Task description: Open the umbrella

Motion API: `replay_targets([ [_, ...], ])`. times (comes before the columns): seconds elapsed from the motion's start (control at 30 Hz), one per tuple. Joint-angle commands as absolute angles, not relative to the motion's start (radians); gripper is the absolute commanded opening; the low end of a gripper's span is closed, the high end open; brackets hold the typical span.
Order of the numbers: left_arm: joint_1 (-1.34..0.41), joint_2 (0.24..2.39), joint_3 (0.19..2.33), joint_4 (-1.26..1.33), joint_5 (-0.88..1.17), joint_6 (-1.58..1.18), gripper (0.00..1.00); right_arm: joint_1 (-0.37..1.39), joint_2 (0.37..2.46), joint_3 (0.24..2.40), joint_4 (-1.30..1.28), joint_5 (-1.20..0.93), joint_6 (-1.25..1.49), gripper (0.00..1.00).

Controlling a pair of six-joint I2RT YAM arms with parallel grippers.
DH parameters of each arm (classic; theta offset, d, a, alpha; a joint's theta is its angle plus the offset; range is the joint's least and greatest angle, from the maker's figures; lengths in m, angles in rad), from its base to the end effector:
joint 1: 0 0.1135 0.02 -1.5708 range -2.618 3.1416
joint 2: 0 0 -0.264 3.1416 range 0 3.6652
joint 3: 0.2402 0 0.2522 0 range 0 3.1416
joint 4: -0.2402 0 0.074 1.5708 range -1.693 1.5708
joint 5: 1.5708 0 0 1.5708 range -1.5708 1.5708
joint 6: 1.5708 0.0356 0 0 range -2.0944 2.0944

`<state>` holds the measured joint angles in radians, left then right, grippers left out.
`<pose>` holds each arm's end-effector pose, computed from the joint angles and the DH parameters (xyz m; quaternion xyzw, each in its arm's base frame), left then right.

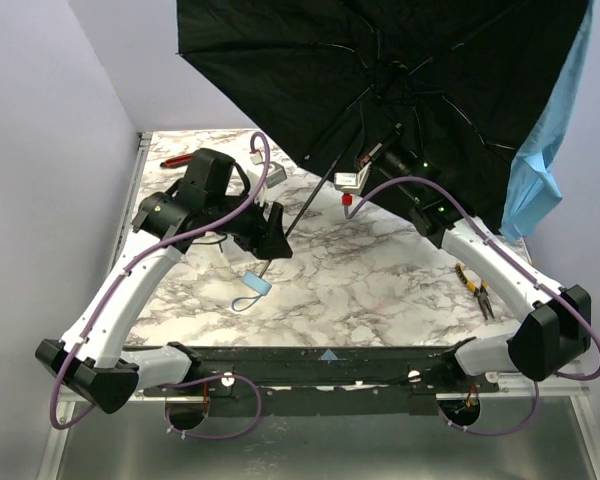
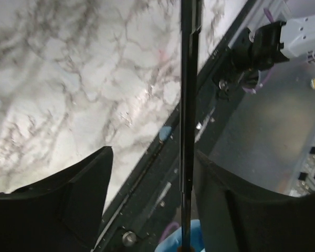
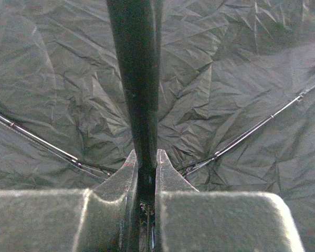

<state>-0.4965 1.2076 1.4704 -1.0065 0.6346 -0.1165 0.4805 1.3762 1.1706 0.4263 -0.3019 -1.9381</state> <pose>0.1858 -0.1247 0.4123 0.2874 0.8307 -0.3876 0.2778 0.2845 0.1602 0.4049 -0.6194 0.1087 -0.4439 0.6383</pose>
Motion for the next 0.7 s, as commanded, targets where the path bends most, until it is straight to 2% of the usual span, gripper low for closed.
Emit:
replay_targets([
  [0.0,-0.501,1.213,1.44,-1.112,0.712,-0.052,0.56,0.478,1.334,1.161,0.515,-0.258,-1.965,0.0],
  [0.2,-0.506,1.185,1.376,-1.206,0.678,0.034,0.31,0.464,1.354,1.172,0.513,-0.21,-1.967,0.0],
  [0.3,-0.513,1.161,1.339,-1.249,0.664,0.069,0.23,0.441,1.375,1.185,0.531,-0.197,-1.972,0.01],
  [0.67,-0.534,1.136,1.284,-1.299,0.594,0.136,0.11,0.273,1.469,1.221,0.638,-0.242,-1.964,0.06],
])
